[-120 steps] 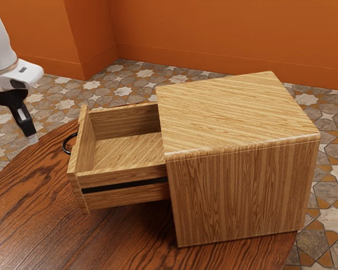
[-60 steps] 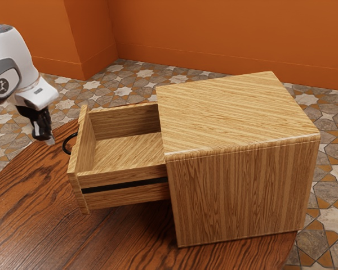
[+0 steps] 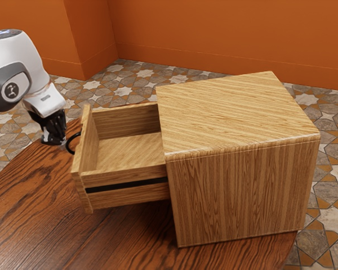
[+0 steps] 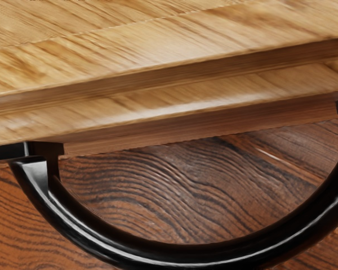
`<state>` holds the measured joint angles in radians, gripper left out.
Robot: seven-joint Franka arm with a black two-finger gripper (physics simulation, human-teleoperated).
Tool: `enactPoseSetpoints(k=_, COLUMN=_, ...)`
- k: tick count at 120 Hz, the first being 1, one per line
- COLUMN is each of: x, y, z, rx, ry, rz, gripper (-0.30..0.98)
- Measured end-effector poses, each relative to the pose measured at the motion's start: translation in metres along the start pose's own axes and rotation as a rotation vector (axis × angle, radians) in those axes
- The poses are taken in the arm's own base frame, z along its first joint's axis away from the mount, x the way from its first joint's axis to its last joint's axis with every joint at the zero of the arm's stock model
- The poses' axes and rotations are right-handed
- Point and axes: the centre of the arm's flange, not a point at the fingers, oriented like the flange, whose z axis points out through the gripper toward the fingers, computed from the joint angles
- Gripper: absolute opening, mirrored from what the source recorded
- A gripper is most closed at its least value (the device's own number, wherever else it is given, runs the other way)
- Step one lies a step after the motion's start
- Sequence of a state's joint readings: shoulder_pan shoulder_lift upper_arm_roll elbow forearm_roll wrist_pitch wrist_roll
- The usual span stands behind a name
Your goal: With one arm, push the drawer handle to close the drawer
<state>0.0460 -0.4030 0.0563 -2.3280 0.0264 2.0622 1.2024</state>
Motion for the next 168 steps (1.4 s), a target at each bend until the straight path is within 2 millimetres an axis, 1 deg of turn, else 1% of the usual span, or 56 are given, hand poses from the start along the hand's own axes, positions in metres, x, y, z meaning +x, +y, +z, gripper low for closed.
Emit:
enactPoseSetpoints(k=23, x=0.013, y=0.005, z=0.0, rx=0.0, ry=-0.007, rz=0.031, gripper=-0.1)
enactPoseSetpoints(k=45, x=0.035, y=0.012, z=-0.001, rx=0.006, ry=-0.017, rz=0.063, gripper=-0.1)
enactPoseSetpoints(k=84, x=0.062, y=0.019, z=0.001, rx=0.011, ry=-0.027, rz=0.07, gripper=-0.1)
enactPoseSetpoints(k=98, x=0.078, y=0.021, z=0.0, rx=0.016, ry=-0.028, rz=0.078, gripper=-0.09)
enactPoseSetpoints(k=113, x=0.092, y=0.022, z=0.003, rx=0.012, ry=-0.032, rz=0.077, gripper=-0.1)
enactPoseSetpoints(k=130, x=0.113, y=0.024, z=0.004, rx=0.012, ry=-0.035, rz=0.085, gripper=-0.1)
enactPoseSetpoints(k=148, x=0.126, y=0.022, z=-0.003, rx=0.027, ry=-0.025, rz=0.075, gripper=-0.1)
enactPoseSetpoints(k=153, x=0.131, y=0.021, z=-0.006, rx=0.031, ry=-0.019, rz=0.074, gripper=-0.07)
enactPoseSetpoints(k=156, x=0.134, y=0.021, z=-0.008, rx=0.033, ry=-0.017, rz=0.075, gripper=-0.08)
enactPoseSetpoints(k=168, x=0.143, y=0.022, z=-0.006, rx=0.029, ry=-0.014, rz=0.074, gripper=-0.1)
